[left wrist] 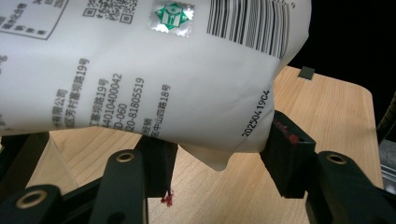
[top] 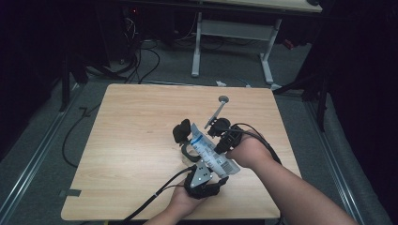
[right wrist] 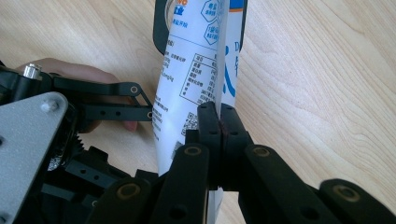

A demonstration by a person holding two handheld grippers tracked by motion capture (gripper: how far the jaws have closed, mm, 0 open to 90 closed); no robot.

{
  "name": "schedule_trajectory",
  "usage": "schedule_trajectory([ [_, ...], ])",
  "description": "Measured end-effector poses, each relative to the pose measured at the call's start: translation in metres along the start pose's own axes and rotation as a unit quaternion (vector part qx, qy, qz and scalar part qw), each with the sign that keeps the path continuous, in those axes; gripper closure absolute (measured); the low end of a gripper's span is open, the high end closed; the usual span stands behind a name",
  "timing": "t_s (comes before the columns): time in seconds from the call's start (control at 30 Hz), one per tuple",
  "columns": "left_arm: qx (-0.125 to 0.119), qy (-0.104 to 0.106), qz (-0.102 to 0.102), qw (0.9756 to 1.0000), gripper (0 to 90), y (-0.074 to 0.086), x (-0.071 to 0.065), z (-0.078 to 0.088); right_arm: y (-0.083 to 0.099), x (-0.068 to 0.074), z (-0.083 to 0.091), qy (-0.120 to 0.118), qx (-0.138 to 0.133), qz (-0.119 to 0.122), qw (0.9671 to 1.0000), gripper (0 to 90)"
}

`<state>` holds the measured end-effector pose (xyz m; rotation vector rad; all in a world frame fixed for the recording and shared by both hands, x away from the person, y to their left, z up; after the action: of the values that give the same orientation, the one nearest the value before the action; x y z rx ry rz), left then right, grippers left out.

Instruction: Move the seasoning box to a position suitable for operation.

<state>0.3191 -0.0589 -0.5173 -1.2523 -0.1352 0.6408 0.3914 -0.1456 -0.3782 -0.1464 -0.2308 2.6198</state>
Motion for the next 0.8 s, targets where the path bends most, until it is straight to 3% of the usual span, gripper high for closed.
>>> schedule_trajectory([
  [0.57, 0.001, -0.009, -0.017, 0.9998, 47.4, -0.0004, -0.0012, -0.0021, -0.0057, 0.0007, -0.0013, 0.002, 0.002, 0.003, 1.0000, 90.0],
  [0.8, -0.002, -0.006, -0.012, 0.9999, 47.8, -0.0051, -0.0026, -0.0037, -0.0076, -0.0004, 0.0025, 0.010, 0.002, 0.007, 0.9999, 90.0],
])
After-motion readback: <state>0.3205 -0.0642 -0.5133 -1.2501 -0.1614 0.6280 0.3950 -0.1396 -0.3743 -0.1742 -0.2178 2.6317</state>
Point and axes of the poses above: each handheld gripper's, and its own axes: z roughly backward along the jaws, y roughly out of its underside, x roughly to its left, the point moved 3 cm from there along -z, roughly forward along the jaws, and after that the axes turned 12 degrees about z, right-handed, at the moved point
